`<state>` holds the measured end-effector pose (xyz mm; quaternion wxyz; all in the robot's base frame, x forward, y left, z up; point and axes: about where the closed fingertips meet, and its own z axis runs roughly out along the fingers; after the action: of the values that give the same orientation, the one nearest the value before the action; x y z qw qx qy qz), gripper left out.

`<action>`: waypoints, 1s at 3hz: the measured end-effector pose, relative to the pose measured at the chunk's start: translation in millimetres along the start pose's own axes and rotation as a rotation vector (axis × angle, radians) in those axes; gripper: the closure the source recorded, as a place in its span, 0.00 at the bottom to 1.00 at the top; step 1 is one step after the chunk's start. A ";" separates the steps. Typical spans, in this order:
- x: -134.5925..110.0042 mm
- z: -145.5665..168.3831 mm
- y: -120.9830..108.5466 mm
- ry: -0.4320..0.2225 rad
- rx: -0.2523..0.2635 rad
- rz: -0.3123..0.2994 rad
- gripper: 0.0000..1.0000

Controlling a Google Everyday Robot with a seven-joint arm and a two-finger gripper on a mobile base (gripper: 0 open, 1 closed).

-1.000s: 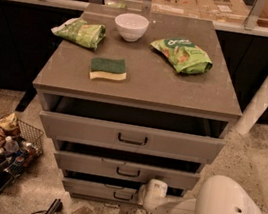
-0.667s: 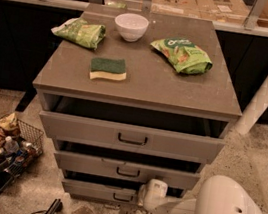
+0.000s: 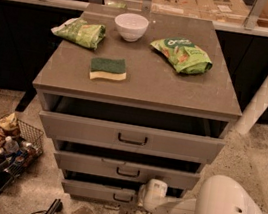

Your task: Open bottom drawer

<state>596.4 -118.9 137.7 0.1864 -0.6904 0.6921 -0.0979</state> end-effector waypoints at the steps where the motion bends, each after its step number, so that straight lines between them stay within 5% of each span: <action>1: -0.2 -7.9 6.7 -0.003 -0.004 -0.002 1.00; 3: 0.7 -24.3 22.9 0.015 -0.013 0.002 1.00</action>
Offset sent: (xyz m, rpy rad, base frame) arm -0.1774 -0.0211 0.0677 -0.1167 0.0801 -0.0745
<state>565.7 -121.9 150.8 0.1767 -0.6902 0.6947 -0.0986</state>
